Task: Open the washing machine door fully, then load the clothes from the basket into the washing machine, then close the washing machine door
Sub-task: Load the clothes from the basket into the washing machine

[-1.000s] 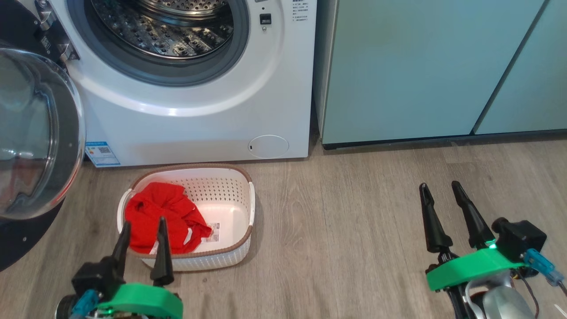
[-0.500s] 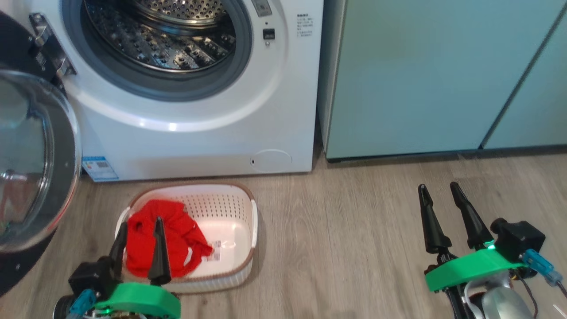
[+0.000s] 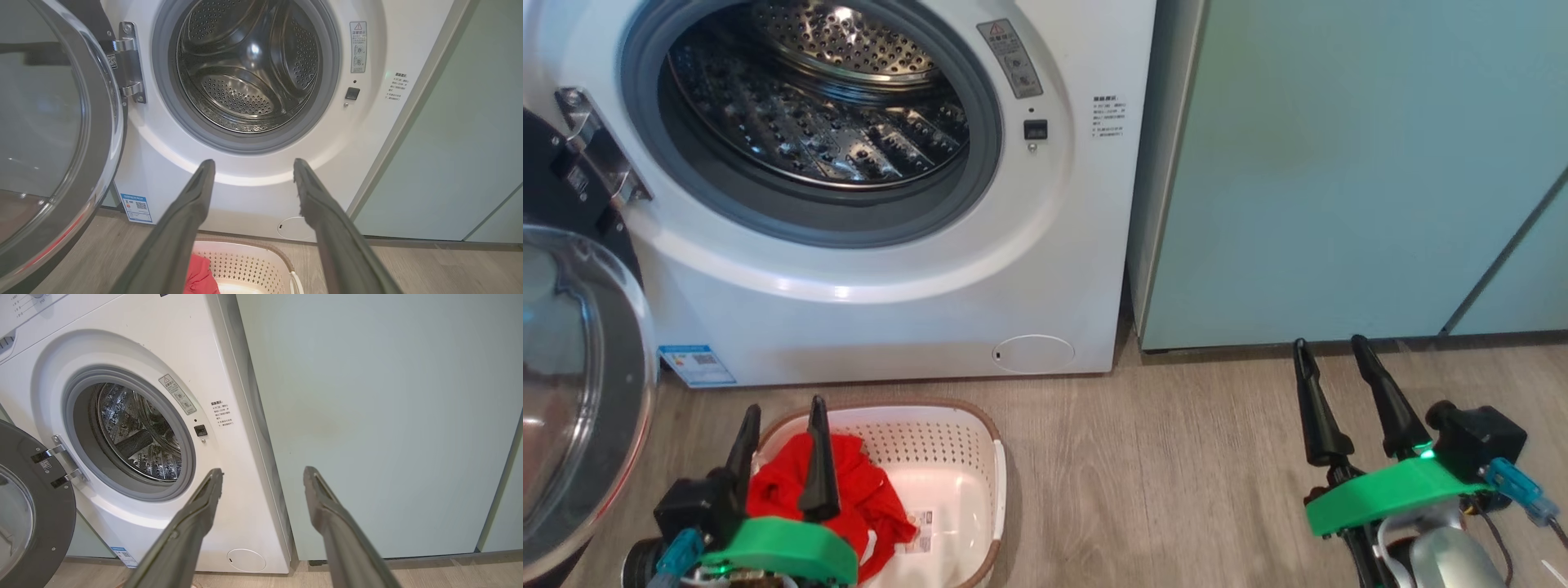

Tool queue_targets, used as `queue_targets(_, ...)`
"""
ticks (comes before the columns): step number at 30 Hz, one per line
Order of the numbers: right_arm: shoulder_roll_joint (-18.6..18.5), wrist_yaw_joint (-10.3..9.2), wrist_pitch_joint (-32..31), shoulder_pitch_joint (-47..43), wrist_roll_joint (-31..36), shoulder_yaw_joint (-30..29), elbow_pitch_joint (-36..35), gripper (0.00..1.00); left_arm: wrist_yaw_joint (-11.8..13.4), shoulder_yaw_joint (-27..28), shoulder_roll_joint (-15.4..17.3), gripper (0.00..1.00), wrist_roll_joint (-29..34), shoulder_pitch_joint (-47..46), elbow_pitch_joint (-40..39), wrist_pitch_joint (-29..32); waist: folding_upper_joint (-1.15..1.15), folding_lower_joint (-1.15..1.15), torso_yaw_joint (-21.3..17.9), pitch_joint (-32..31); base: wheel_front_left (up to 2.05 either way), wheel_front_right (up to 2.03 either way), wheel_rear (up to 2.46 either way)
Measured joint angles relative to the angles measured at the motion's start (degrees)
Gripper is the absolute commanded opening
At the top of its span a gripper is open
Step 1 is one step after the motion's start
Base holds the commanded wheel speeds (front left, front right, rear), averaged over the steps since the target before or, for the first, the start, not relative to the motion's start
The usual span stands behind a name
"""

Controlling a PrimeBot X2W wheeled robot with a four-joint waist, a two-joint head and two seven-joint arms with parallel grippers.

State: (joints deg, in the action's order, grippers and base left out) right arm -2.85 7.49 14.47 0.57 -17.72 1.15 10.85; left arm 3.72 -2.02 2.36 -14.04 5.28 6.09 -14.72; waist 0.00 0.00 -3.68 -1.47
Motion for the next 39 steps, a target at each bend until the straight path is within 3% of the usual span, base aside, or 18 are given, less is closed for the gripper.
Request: queue_targets(39,0.1,0.0,0.0,0.1,-0.5,0.8,-0.3,1.0,0.6,0.0,0.0,1.0,0.3,-0.3,3.1,0.0,0.0,0.0,0.4,0.9,0.05,-0.05,0.0)
